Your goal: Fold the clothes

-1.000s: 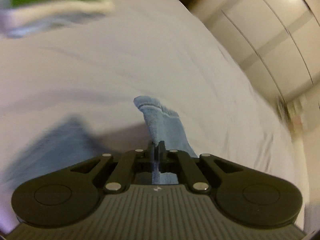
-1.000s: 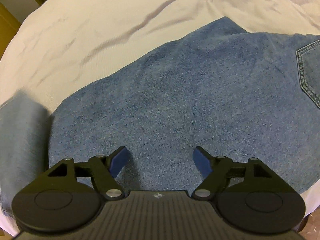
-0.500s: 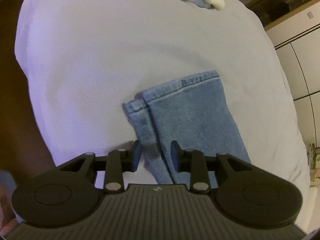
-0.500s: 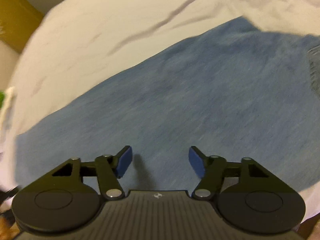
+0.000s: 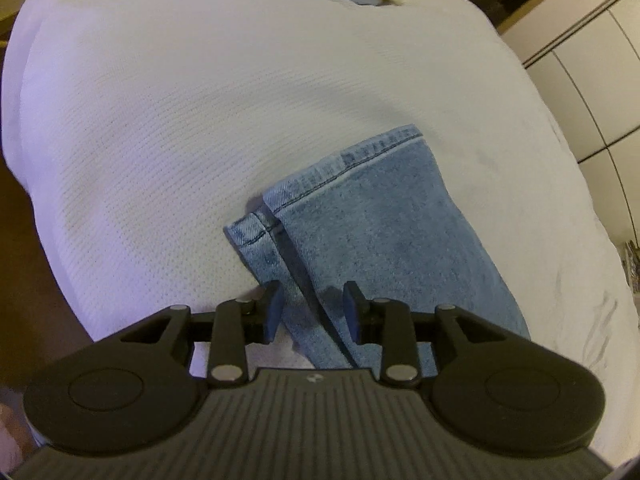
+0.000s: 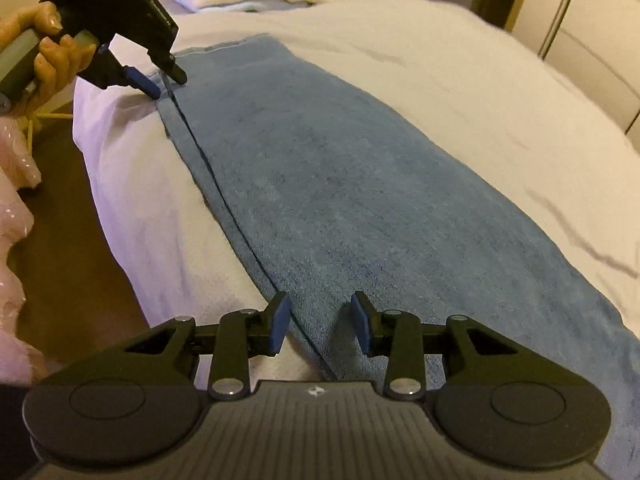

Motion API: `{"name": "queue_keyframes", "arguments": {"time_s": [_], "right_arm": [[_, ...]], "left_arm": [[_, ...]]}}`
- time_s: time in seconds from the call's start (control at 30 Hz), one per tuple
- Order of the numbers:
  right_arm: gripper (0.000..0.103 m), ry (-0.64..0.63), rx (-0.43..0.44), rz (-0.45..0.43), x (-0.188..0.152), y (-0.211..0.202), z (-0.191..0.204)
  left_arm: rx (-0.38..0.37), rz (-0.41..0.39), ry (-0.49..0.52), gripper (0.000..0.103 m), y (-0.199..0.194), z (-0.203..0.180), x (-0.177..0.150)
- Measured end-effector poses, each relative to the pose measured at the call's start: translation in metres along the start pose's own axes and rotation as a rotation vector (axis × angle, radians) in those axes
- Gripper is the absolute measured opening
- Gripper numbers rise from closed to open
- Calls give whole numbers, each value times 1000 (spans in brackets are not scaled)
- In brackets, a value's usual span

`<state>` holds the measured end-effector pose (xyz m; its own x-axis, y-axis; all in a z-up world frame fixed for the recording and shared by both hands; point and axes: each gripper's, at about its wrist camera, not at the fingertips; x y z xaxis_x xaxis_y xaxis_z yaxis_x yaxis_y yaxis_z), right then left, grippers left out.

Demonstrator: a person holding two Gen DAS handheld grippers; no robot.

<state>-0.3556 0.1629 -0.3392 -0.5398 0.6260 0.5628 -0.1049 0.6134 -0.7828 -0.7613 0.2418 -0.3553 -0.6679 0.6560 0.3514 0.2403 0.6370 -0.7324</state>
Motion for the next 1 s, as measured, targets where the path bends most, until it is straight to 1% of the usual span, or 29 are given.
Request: {"name": "queue_keyframes", "arguments": {"time_s": [0.1, 0.2, 0.27, 0.33, 0.37, 0.4, 0.47, 0.5, 0.53, 0.6, 0.63, 0.7, 0.77, 0.8, 0.87, 1.0], "right_arm": [[37, -44, -35, -70, -11, 6, 9], [37, -93, -91, -129, -20, -2, 20], [39, -113, -143, -169, -26, -4, 28], [41, -116, -209, -203, -33, -5, 36], [42, -116, -243, -216, -36, -5, 42], [42, -116, -276, -228, -39, -4, 48], [42, -132, -356, -233, -42, -2, 62], [42, -143, -397, -232, -42, -1, 69], [42, -138, -430, -218, -42, 0, 75], [39, -92, -476, -162, -37, 1, 84], [39, -86, -497, -143, -35, 1, 88], [32, -152, -548, -130, -35, 5, 101], [24, -207, -601, -119, -35, 8, 110], [21, -218, -617, -116, -34, 7, 113], [18, -235, -628, -125, -33, 4, 115], [17, -260, -611, -142, -30, -1, 110]], "left_arm": [[-17, -18, 60, 29, -1, 0, -6], [-48, -40, 105, 34, 0, 1, -10], [-78, -54, 126, 37, 3, 4, -12], [-113, -65, 150, 43, 7, 7, -14], [-136, -67, 177, 46, 8, 9, -15], [-156, -69, 215, 47, 7, 10, -17], [-174, -73, 307, 47, 4, 11, -21], [-180, -74, 348, 44, 2, 12, -23], [-185, -73, 380, 42, 1, 13, -24], [-210, -69, 410, 41, -1, 15, -20], [-226, -71, 414, 41, -2, 17, -17], [-256, -81, 388, 39, -4, 24, -12], [-277, -70, 333, 38, -3, 31, -7], [-282, -69, 307, 34, -4, 34, -5], [-283, -75, 272, 31, -6, 36, -4], [-268, -83, 244, 31, -7, 33, -3]]}}
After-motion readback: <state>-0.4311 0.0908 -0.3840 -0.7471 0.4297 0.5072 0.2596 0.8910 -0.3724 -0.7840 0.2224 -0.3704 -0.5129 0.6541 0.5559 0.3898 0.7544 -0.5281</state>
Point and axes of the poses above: each gripper's, at about its wrist camera, not at the fingertips, and y roughly the way its jaws point, z to its left, x to its top, and after that the axes turned 10 degrees about -x, right-handed
